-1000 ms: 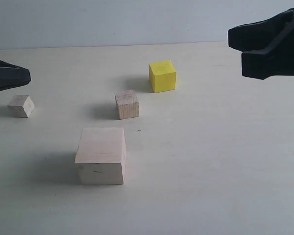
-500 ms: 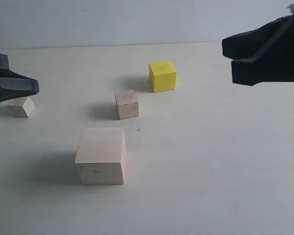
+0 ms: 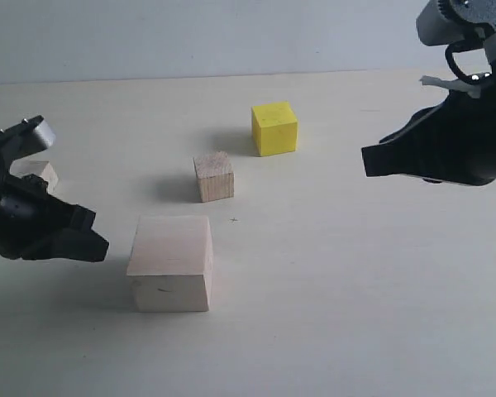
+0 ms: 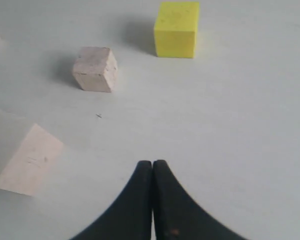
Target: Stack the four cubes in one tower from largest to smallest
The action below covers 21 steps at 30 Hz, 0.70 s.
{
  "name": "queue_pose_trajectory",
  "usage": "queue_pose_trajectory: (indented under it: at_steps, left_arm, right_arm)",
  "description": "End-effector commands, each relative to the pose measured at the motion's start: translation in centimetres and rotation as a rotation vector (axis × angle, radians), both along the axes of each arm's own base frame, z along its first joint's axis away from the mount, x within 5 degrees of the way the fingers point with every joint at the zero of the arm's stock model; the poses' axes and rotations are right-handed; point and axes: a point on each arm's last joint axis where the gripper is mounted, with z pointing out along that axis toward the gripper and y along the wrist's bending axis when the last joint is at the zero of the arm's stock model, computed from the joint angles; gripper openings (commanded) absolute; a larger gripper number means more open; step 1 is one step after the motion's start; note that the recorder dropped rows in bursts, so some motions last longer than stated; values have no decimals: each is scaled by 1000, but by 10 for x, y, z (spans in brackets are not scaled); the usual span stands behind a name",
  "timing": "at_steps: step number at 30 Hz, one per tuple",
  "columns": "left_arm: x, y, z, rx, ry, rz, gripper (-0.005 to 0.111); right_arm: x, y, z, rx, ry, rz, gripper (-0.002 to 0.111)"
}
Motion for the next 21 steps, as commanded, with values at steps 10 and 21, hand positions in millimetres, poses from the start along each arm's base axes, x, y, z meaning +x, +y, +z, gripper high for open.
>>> queue_pose_trajectory:
  at_steps: [10, 21]
  left_arm:
    - [-36, -26, -24, 88, 172, -111, 0]
    - [-35, -32, -43, 126, 140, -80, 0]
  right_arm:
    - [-2, -10, -5, -137, 52, -26, 0]
    - [0, -9, -4, -128, 26, -21, 0]
